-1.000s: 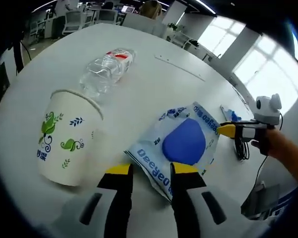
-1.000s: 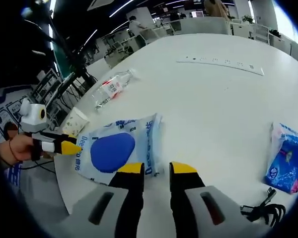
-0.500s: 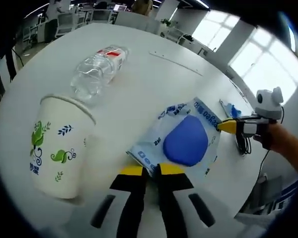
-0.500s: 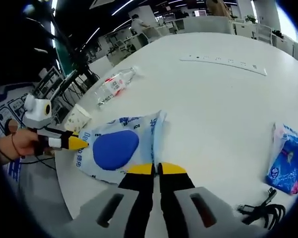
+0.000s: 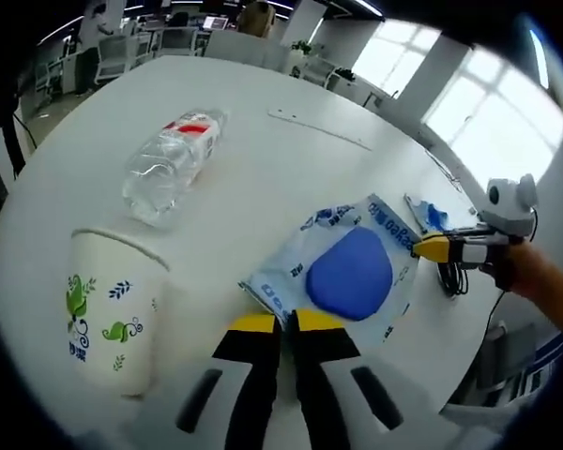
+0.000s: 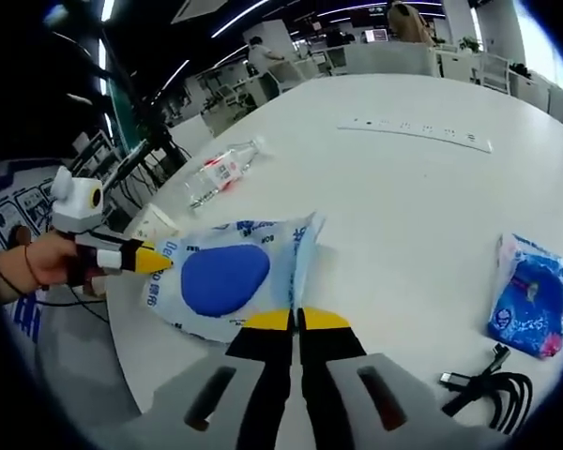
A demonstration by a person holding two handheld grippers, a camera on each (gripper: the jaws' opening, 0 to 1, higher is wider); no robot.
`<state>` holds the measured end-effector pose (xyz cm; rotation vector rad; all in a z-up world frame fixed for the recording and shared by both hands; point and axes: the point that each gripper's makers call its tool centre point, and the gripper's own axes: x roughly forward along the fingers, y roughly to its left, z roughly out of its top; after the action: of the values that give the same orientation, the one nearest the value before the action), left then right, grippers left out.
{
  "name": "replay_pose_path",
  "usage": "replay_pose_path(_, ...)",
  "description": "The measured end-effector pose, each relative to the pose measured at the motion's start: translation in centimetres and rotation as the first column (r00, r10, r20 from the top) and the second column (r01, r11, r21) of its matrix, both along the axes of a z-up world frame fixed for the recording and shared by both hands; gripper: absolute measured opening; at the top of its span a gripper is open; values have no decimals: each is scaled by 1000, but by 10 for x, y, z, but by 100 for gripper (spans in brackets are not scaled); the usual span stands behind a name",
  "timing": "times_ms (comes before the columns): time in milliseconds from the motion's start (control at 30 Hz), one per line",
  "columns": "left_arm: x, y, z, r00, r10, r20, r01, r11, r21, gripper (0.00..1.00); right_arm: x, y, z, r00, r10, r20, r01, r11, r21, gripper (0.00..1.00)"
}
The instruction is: Arrange the tabletop items into an orderly group along one side of the table until the central work area is clear of visible clutter.
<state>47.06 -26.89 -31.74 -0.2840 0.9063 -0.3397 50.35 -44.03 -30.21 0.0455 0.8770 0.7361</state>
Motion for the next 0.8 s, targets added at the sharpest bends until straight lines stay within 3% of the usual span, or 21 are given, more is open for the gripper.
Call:
replay_pose_path(433,18,-16,23,996,-73,50,73,997,1,1,4,-22,20,997,-68,46,67,997,28,0)
replay_pose_path(800,43,-38,45,981,-172,91,170,985,23,1,5,-44,36,986,-144,81,140,989,48,0)
